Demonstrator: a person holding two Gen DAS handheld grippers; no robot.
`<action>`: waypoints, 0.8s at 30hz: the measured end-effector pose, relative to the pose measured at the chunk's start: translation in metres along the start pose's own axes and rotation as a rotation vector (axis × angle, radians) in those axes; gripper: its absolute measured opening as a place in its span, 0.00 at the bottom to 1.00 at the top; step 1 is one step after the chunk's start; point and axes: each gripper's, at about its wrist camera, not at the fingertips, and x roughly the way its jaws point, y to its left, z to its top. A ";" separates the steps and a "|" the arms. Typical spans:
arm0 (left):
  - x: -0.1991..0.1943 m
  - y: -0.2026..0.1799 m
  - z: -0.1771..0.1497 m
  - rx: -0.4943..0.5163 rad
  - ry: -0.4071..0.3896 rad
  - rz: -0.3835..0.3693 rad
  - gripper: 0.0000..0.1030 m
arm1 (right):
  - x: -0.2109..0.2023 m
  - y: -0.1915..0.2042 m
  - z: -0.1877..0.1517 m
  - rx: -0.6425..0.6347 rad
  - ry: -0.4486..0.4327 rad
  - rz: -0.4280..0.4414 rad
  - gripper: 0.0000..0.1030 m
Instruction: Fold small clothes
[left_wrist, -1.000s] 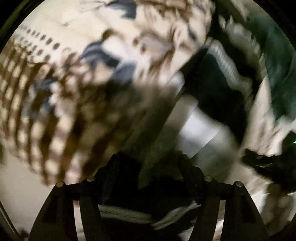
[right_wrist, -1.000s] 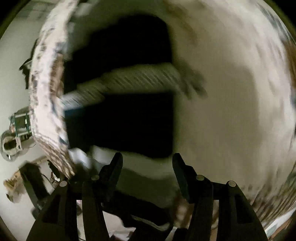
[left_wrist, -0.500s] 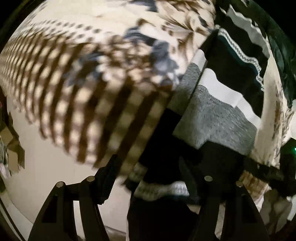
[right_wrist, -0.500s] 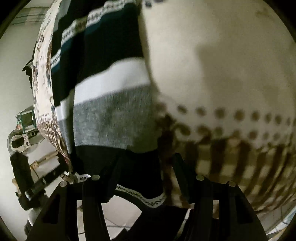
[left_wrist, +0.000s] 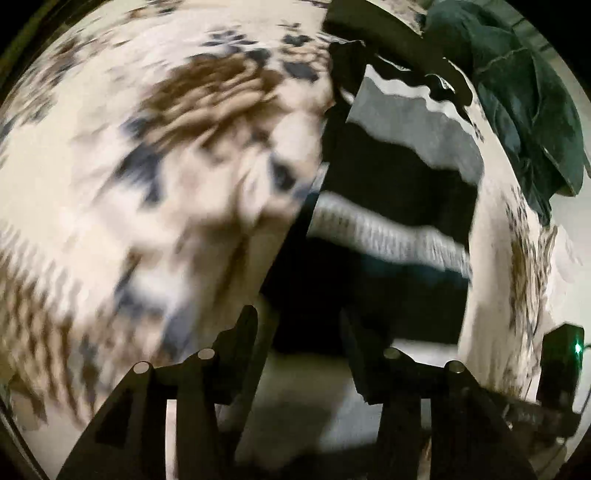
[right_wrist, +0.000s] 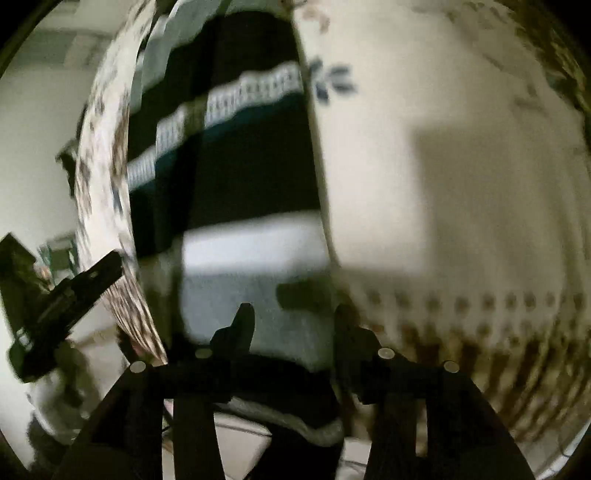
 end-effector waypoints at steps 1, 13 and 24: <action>0.013 -0.004 0.011 0.022 -0.006 0.006 0.00 | 0.006 -0.001 0.007 0.010 0.000 -0.008 0.46; 0.000 0.056 0.049 -0.072 0.093 -0.111 0.03 | -0.004 0.004 0.036 0.125 0.025 -0.074 0.09; 0.048 -0.015 0.259 0.010 -0.009 -0.336 0.60 | -0.048 0.061 0.274 0.181 -0.295 0.104 0.67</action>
